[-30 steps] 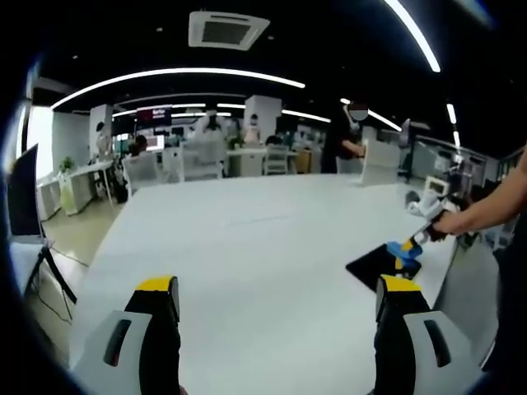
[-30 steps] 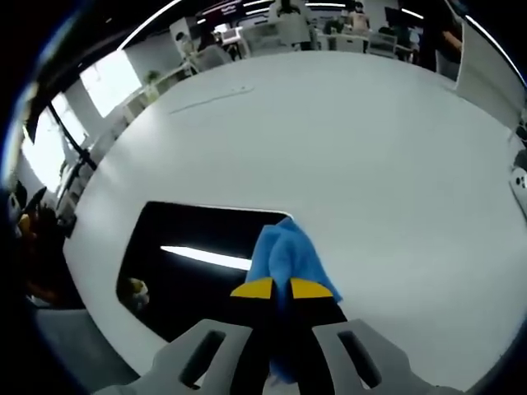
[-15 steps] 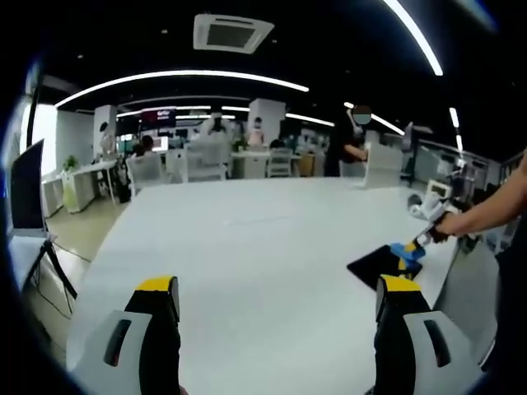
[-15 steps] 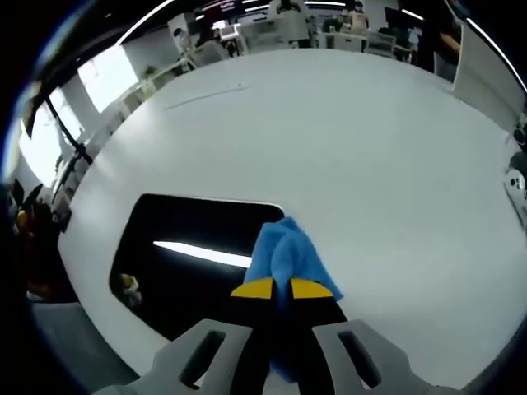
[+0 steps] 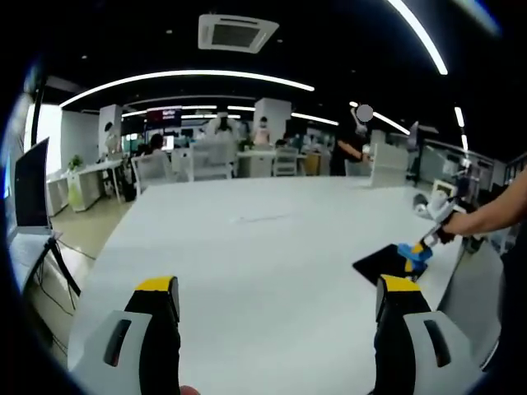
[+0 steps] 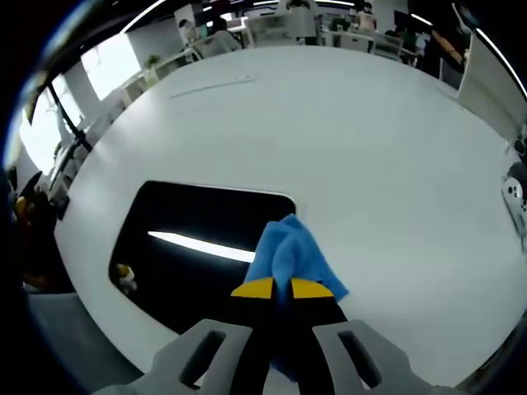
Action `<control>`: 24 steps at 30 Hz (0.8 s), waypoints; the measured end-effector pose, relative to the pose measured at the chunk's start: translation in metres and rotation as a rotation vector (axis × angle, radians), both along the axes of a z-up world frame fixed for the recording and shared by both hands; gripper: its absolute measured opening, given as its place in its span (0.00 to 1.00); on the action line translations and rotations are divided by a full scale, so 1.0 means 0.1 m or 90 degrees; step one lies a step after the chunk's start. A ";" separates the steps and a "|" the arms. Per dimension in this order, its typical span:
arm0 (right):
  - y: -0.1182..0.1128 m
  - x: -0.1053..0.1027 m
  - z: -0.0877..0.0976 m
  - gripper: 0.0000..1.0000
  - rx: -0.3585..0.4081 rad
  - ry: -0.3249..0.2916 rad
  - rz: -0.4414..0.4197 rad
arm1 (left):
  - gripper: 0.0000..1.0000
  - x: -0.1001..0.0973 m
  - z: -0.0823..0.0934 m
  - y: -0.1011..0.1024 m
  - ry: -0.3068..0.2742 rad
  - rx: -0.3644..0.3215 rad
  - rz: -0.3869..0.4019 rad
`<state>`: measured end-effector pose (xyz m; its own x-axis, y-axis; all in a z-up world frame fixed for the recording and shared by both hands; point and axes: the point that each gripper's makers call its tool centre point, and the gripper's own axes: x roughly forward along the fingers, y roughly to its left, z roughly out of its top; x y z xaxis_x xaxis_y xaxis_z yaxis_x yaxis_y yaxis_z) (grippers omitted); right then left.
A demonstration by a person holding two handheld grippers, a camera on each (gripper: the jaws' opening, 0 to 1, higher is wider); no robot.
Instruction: Wipe the mirror surface with the cleaning cloth until all visible marks leave the cleaned area.
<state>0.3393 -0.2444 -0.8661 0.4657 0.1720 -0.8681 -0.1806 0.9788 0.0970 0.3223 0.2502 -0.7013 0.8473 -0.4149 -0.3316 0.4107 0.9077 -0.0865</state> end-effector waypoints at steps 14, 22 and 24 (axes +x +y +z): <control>-0.02 -0.15 -0.01 0.00 0.023 0.007 -0.029 | 0.99 -0.01 0.05 -0.01 -0.009 -0.009 0.003; 0.00 -0.26 -0.01 0.00 0.020 0.021 -0.036 | 0.99 -0.01 0.07 0.03 -0.012 -0.014 0.008; 0.02 -0.27 0.00 0.00 0.015 0.027 -0.037 | 0.99 -0.01 0.07 0.03 -0.014 -0.016 0.007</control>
